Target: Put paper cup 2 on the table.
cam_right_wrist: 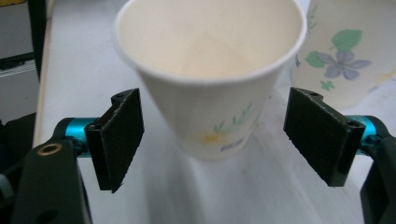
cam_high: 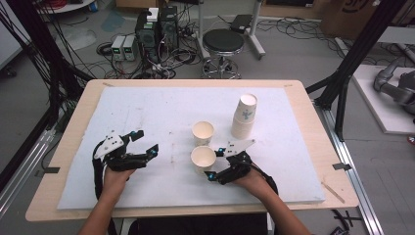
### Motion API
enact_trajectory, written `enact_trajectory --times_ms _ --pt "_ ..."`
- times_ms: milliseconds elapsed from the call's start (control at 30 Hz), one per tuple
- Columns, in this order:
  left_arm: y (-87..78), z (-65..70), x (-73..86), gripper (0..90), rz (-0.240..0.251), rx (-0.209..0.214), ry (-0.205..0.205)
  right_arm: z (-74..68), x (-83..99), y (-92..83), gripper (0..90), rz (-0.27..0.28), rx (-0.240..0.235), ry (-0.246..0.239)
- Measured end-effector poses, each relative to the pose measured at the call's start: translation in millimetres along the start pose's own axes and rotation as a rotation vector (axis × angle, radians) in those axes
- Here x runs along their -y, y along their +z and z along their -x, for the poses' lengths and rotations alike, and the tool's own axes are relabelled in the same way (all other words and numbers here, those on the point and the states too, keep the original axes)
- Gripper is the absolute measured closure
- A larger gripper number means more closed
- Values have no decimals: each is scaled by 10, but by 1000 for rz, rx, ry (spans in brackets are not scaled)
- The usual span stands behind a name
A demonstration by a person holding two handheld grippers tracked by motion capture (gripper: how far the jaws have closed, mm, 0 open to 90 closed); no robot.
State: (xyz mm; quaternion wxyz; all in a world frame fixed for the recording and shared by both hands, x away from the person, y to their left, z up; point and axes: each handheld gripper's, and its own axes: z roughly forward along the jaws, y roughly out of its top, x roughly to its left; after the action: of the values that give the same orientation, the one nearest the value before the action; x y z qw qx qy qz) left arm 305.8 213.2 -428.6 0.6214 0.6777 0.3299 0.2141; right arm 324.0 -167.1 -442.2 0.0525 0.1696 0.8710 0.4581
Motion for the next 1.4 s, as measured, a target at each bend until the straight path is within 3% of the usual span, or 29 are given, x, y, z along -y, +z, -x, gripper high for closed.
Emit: enact_trajectory --times_ms 267,367,500,633,767,867,1033,1100,1400 --pt "5 4 -21 171 16 5 -24 20 191 -475 208 26 55 34" --pt "14 7 -21 170 18 9 -32 40 274 -662 208 55 96 56" --pt "27 18 -26 163 27 18 -32 103 369 -888 208 117 183 98" --pt "40 24 -27 162 30 24 -35 162 402 -1061 208 167 301 120" --pt "22 20 -22 162 29 20 -32 157 425 -1190 208 193 415 98" --pt "-2 21 -19 162 30 17 -30 144 453 -1271 209 209 484 122" --pt "-51 16 -21 162 37 12 -37 152 475 -1392 208 249 526 188" --pt "-68 27 -27 163 38 13 -33 131 490 -1418 208 242 553 186" --pt "-103 83 -44 164 36 23 -13 85 539 -1432 209 225 571 180"
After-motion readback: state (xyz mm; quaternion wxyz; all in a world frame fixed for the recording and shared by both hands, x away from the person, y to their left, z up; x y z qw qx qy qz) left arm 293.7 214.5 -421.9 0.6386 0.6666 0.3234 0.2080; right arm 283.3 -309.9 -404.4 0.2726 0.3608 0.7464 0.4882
